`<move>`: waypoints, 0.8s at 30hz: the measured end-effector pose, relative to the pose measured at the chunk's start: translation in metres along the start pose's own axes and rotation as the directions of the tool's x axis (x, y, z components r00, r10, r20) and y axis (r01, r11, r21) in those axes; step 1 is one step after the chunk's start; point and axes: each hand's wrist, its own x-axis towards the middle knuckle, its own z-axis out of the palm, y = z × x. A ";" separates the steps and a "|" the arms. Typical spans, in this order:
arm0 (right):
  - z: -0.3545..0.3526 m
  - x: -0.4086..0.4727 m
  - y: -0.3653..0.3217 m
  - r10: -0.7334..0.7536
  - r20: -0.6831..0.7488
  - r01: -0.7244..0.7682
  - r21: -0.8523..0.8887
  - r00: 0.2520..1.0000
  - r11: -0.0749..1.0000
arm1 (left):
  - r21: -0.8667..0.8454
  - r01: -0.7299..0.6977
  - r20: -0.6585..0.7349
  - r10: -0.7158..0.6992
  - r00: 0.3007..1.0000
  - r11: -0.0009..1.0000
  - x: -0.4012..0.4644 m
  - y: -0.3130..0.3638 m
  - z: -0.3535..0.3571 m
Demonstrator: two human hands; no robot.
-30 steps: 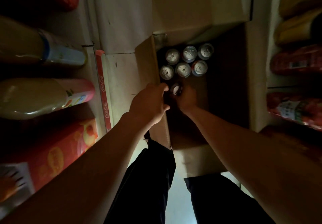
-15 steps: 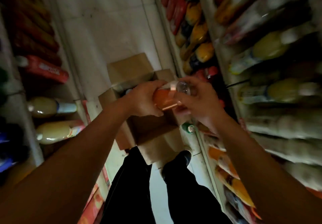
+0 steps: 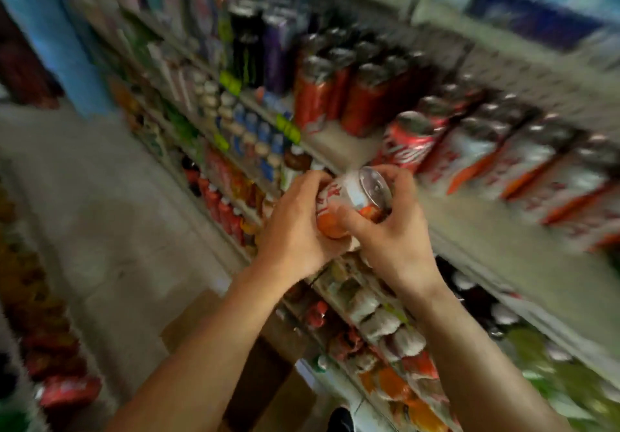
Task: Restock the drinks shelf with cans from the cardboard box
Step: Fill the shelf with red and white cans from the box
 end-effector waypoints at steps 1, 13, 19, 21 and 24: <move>-0.014 0.002 -0.009 -0.015 -0.049 0.015 0.010 0.999 1.000 | -0.047 -0.020 0.049 0.022 0.999 0.999 0.008 0.017 0.003; -0.137 -0.007 -0.004 0.033 -0.250 -0.036 -0.008 0.968 0.999 | -0.438 -0.029 0.265 0.160 0.951 0.899 0.030 0.114 0.080; -0.140 -0.005 0.032 0.085 -0.363 -0.099 -0.019 0.928 0.995 | -0.417 -0.089 0.218 0.194 0.956 0.904 0.033 0.114 0.119; -0.143 -0.001 0.043 0.077 -0.369 -0.100 -0.043 0.926 0.994 | -0.370 -0.134 0.259 0.240 0.935 0.919 0.038 0.111 0.121; -0.149 0.008 0.057 0.080 -0.363 -0.115 -0.075 0.928 0.991 | -0.182 -0.145 0.390 0.207 0.897 0.973 0.048 0.102 0.119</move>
